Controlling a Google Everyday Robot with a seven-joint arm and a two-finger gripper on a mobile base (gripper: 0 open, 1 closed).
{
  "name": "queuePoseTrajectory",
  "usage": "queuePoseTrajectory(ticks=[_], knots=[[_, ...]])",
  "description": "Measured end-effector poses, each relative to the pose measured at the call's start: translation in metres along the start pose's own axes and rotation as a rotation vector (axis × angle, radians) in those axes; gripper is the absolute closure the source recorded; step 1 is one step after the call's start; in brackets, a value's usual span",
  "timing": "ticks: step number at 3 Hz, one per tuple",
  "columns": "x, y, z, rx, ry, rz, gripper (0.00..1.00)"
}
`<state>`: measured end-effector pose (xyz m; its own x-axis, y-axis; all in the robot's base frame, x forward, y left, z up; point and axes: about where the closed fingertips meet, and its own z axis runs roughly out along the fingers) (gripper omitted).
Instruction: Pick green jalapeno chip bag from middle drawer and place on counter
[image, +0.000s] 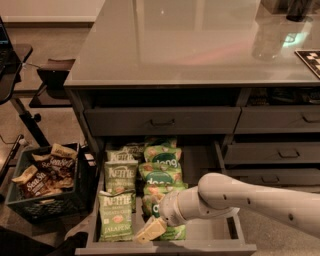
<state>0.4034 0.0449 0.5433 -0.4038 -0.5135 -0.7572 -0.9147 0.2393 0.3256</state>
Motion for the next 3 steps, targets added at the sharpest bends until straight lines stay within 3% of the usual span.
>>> queuePoseTrajectory(ticks=[2, 3], knots=[[0.001, -0.018, 0.033, 0.062, -0.031, -0.012, 0.16], [0.0, -0.03, 0.044, 0.139, -0.039, -0.016, 0.24]])
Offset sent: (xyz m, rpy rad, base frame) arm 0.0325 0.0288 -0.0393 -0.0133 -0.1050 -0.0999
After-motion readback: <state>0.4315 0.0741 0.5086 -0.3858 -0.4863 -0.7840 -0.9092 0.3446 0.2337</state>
